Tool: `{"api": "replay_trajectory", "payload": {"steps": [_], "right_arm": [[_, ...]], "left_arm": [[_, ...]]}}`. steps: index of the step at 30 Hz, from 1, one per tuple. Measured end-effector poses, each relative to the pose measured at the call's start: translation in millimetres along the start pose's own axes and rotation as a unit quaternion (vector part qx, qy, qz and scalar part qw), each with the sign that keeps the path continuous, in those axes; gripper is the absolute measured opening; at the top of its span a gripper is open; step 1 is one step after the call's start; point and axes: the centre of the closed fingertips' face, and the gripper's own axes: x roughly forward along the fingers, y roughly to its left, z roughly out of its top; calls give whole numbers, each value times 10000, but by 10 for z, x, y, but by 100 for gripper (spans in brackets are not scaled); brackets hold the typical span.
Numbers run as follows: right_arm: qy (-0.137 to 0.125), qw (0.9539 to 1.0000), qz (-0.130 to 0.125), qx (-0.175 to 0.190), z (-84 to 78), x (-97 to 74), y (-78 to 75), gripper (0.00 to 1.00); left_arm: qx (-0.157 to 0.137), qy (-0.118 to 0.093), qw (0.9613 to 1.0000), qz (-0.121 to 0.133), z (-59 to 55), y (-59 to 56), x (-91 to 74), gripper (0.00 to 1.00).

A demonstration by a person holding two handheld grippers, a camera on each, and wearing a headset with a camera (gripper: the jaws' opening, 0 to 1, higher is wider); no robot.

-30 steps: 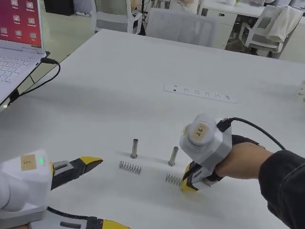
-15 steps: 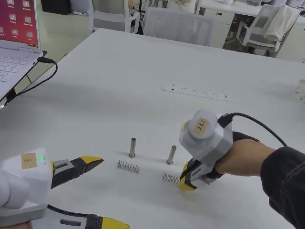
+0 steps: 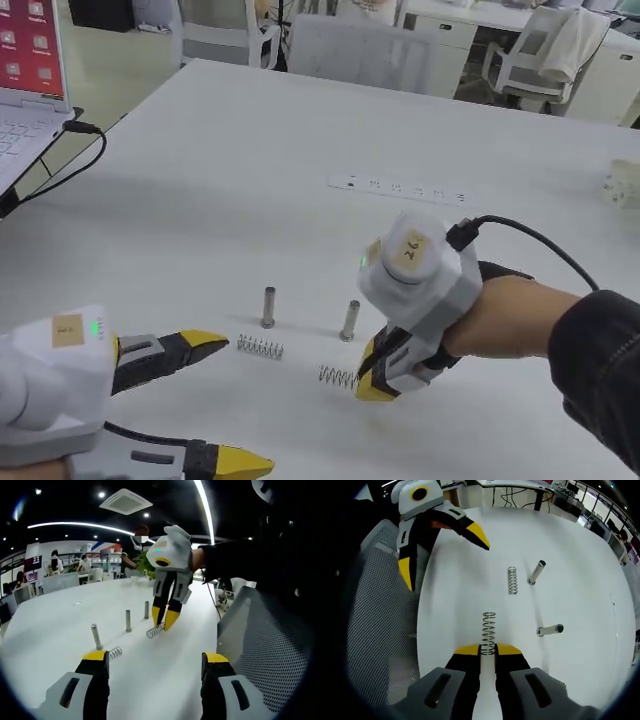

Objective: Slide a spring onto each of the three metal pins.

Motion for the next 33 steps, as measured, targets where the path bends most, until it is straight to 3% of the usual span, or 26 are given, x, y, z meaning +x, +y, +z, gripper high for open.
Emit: {"api": "replay_trajectory", "payload": {"steps": [10, 33], "right_arm": [[-48, 9993, 134, -332, 170, -76, 177, 8], [-35, 9949, 427, -918, 369, -77, 451, 8]], "left_arm": [[106, -17, 9997, -229, 74, -70, 58, 58], [299, 26, 9970, -708, 90, -260, 137, 21]]}}
